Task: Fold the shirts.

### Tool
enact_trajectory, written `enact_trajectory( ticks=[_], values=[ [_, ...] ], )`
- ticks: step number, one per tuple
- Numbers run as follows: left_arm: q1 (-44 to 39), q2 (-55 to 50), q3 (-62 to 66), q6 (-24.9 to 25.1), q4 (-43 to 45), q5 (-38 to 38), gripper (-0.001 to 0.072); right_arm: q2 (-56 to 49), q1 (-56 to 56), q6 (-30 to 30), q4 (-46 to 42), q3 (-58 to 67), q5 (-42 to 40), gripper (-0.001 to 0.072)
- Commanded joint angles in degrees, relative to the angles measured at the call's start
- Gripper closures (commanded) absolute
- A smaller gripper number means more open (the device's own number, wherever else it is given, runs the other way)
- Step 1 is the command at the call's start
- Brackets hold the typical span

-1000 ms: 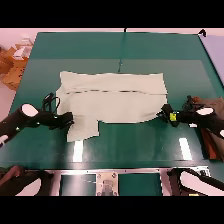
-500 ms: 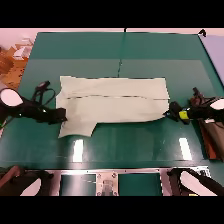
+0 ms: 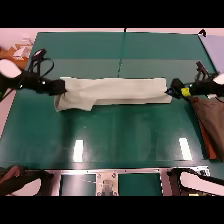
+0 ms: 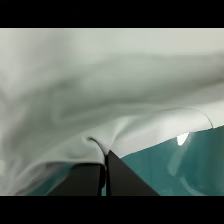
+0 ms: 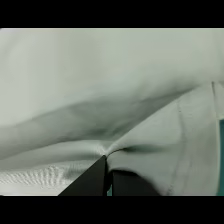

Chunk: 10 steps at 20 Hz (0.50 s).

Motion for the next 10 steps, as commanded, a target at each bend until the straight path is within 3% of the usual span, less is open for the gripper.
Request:
enact_trajectory(
  ticks=[1, 4, 6, 7, 8, 9, 10],
  values=[
    [0.0, -12.2, 10.1, 1.0, 0.0, 4.2, 0.0688, -12.3, 2.0, 0.1, 1.3, 10.4, -2.9, 0.0696],
    [0.0, -22.9, 18.6, 6.4, -3.4, 7.9, 0.0686, -23.5, 2.0, 0.0, 5.6, 18.6, -4.8, 0.0695],
    [0.0, -28.2, 22.3, 6.9, -5.0, 15.3, 0.0685, -29.9, 2.0, 0.0, 8.9, 24.3, -10.0, 0.0684],
    [0.0, -29.5, 23.3, 6.7, -5.6, 21.0, 0.0683, -32.4, 1.9, 0.0, 10.4, 27.3, -14.1, 0.0573],
    [0.0, -29.9, 23.8, 6.3, -6.3, 26.4, 0.0485, -34.1, 1.4, 0.0, 10.5, 30.4, -15.4, 0.0417],
    [0.0, -29.6, 23.8, 5.4, -7.1, 31.2, 0.0081, -35.1, 0.6, -1.2, 10.5, 33.6, -14.7, 0.0323],
    [0.0, -29.1, 23.8, 4.2, -7.5, 33.6, 0.0024, -35.2, -0.3, -2.7, 10.3, 35.5, -13.2, 0.0301]
  ],
)
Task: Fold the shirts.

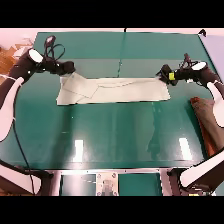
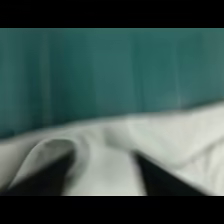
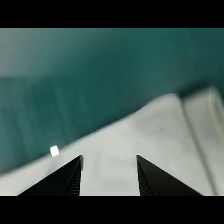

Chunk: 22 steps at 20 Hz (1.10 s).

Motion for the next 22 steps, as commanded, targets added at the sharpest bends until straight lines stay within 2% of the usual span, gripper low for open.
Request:
enact_trajectory(
  ticks=[1, 4, 6, 7, 8, 9, 13, 16, 17, 20, 22],
  values=[
    [0.0, -1.9, 2.8, -1.3, -2.2, 12.3, 0.0056, -4.5, -2.4, -4.0, 1.9, 9.3, 0.9, 0.0302],
    [0.0, -1.6, 4.9, -1.3, -1.8, 5.1, 0.0055, -4.6, -6.5, -6.4, -1.6, 11.6, 12.4, 0.0298],
    [0.0, -1.6, 5.4, -1.3, -1.1, -0.2, 0.0056, -5.1, -8.7, -6.6, -5.8, 11.6, 18.3, 0.0215],
    [0.0, -1.7, 5.4, -1.3, -1.1, -2.8, 0.0078, -5.9, -9.6, -7.4, -6.9, 11.6, 21.1, 0.021],
    [0.0, -1.7, 5.4, -1.3, -1.1, -5.4, 0.0349, -6.8, -10.4, -9.0, -6.7, 11.6, 23.4, 0.021],
    [0.0, -1.7, 5.4, -1.3, -1.0, -7.5, 0.0695, -7.9, -10.8, -10.3, -6.7, 11.6, 25.2, 0.021],
    [0.0, -1.7, 5.4, -1.4, -2.5, -10.8, 0.0686, -12.4, -9.9, -14.3, -3.7, 11.6, 30.3, 0.0212],
    [-1.2, -1.7, 5.4, -1.5, -3.3, -10.9, 0.0686, -14.7, -7.1, -15.6, -0.6, 11.6, 30.9, 0.0243],
    [-2.2, -1.7, 5.4, -1.5, -3.3, -10.8, 0.0686, -15.0, -5.9, -15.6, -0.4, 11.6, 30.3, 0.0384],
    [-6.7, -2.8, 5.4, -1.5, -3.5, -10.6, 0.0687, -14.7, -4.4, -15.0, -0.4, 13.6, 29.9, 0.0697],
    [-10.4, -4.4, 5.4, -2.7, -4.2, -8.6, 0.0687, -13.4, -4.8, -14.4, 0.6, 16.4, 32.1, 0.0698]
  ],
)
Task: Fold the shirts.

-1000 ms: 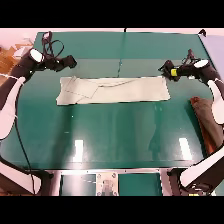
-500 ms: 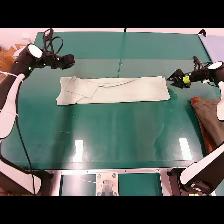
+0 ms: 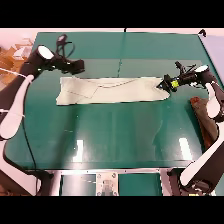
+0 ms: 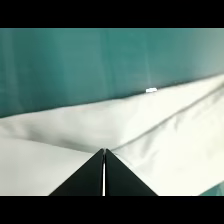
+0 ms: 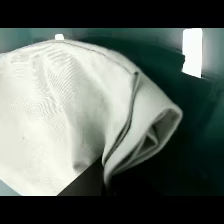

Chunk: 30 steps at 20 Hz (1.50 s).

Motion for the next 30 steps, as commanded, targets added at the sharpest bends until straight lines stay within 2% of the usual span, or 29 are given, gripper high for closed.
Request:
enact_trajectory(
  ticks=[1, 5, 10, 14, 22, 26, 30],
  values=[
    [-6.5, -2.5, 0.1, -1.4, -1.5, 3.1, 0.0687, 2.2, 0.0, 1.0, 1.8, 4.1, 3.7, 0.0698],
    [-16.1, -8.2, 0.2, -1.4, -6.8, 11.0, 0.0687, 11.1, -0.6, 1.2, 2.0, 8.0, 13.2, 0.0697],
    [-22.8, -13.6, 0.3, -1.5, -18.9, 21.6, 0.0687, 21.2, -0.6, 1.2, 8.8, 8.0, 16.3, 0.0698],
    [-24.3, -15.6, 0.3, -1.5, -23.1, 23.4, 0.0686, 24.5, -0.6, 1.0, 10.5, 8.0, 17.3, 0.0697],
    [-24.4, -15.7, 0.3, 0.0, -23.3, 22.8, 0.0687, 24.5, 0.2, 1.3, 14.8, 8.0, 18.2, 0.0697],
    [-24.1, -15.5, 0.8, 0.0, -23.3, 19.3, 0.0686, 24.5, 0.7, 2.6, 15.6, 8.0, 18.5, 0.0697],
    [-17.4, -13.7, 10.9, 2.1, -21.2, -0.5, 0.0687, 24.5, 3.2, 3.8, 18.8, 8.0, 18.2, 0.0697]
  ],
)
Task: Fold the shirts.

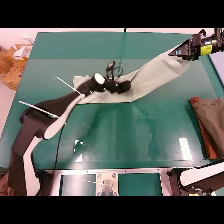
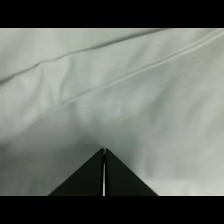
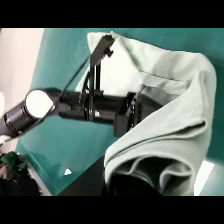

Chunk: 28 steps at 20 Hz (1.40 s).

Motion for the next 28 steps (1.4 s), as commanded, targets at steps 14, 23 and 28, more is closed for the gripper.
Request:
enact_trajectory(
  ticks=[14, 23, 28],
  values=[
    [38.6, 10.0, 18.8, -2.2, 27.6, -51.5, 0.0686, -16.6, 46.7, 6.2, -0.9, 0.0, -52.5, 0.0696],
    [42.3, 10.0, 18.8, -1.9, 27.0, -50.8, 0.0686, -20.1, 40.7, 6.0, -0.6, 0.0, -47.2, 0.0178],
    [42.3, 10.0, 18.0, -2.0, 27.0, -50.1, 0.0686, -17.4, 20.1, 9.2, -7.1, -1.4, -26.0, 0.0174]
  ],
)
